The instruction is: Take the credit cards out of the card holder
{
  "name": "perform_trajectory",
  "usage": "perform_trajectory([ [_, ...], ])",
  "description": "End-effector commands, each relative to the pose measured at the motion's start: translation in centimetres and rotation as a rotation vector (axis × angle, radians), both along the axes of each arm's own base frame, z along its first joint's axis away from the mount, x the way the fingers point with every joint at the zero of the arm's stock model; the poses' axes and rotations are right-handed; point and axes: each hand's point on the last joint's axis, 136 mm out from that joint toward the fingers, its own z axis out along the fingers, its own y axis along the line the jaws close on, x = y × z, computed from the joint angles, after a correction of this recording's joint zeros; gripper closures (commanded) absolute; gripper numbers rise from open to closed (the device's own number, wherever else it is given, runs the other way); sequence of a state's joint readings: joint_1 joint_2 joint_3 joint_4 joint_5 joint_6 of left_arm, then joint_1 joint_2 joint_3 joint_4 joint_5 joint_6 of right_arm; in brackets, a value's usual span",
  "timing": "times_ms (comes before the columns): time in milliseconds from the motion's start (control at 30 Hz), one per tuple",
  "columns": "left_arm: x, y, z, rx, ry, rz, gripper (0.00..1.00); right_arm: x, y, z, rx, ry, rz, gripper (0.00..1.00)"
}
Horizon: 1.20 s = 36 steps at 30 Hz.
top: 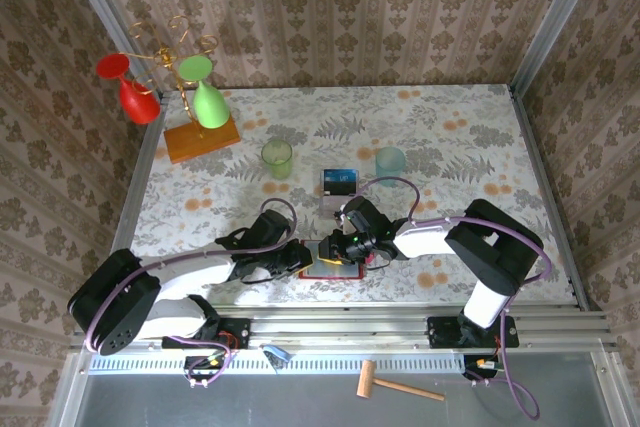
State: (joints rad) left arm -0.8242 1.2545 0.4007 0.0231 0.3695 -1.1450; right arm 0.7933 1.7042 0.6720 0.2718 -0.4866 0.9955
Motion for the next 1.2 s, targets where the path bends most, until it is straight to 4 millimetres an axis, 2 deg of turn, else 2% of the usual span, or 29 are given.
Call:
perform_trajectory([
  [0,0.4,-0.7,0.2,-0.011,-0.016,-0.007,0.83,-1.2,-2.3,-3.0,-0.108,0.072,-0.025,0.72],
  [267,1.3,-1.1,0.1,-0.003,-0.026,-0.013,0.79,-1.1,-2.2,-2.3,-0.1,0.065,-0.024,0.72],
  [533,2.4,-1.4,0.6,-0.023,-0.057,-0.003,0.77,-0.5,-3.0,0.5,-0.107,0.013,-0.043,0.7],
  [800,3.7,-1.7,1.6,-0.048,-0.091,-0.011,0.74,0.0,-5.3,2.5,-0.135,-0.029,-0.088,0.68],
  [1167,4.7,-3.7,3.1,-0.098,-0.116,-0.065,0.71,-0.5,-10.2,4.2,-0.235,-0.068,-0.158,0.65],
])
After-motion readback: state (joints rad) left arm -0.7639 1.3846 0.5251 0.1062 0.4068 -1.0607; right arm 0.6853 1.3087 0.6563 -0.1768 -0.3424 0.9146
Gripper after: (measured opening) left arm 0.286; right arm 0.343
